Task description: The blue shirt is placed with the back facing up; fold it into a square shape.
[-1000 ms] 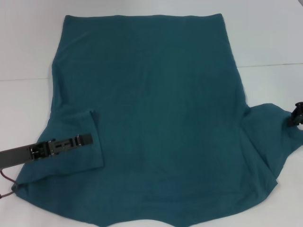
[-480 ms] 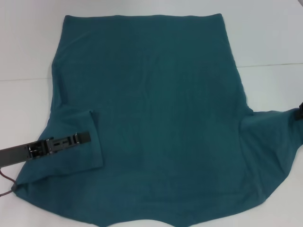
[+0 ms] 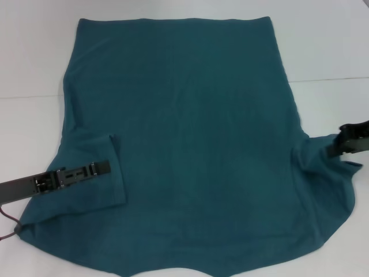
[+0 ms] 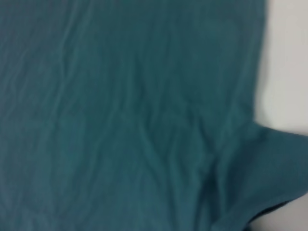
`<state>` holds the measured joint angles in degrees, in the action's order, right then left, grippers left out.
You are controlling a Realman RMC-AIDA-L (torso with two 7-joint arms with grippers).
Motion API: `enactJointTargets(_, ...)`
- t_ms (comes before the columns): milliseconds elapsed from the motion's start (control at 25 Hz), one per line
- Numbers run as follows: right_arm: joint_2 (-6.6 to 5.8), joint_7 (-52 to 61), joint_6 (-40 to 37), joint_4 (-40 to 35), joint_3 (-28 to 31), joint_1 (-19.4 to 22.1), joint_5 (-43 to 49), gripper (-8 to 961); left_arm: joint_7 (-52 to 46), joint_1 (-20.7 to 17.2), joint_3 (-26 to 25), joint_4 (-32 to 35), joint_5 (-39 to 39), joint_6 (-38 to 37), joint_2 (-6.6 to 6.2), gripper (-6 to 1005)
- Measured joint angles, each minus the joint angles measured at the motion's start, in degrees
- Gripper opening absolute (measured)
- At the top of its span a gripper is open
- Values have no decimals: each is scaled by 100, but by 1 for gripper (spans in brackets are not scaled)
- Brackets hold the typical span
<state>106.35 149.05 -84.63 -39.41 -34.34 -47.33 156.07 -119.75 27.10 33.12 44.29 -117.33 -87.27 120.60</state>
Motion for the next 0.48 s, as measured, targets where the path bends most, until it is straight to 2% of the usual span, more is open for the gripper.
enactJointTargets(200, 245, -152, 50, -1, -34, -222, -92, 16, -4, -2, -121, 0, 3, 0, 7, 885)
enactJointTargets(240, 245, -152, 50, -1, -34, -222, -92, 16, -4, -2, -121, 0, 3, 0, 7, 885)
enactJointTargets(480, 440, -233, 372, 3, -671, -427, -113, 17, -5, -3, -200, 0, 6, 26, 7, 885)
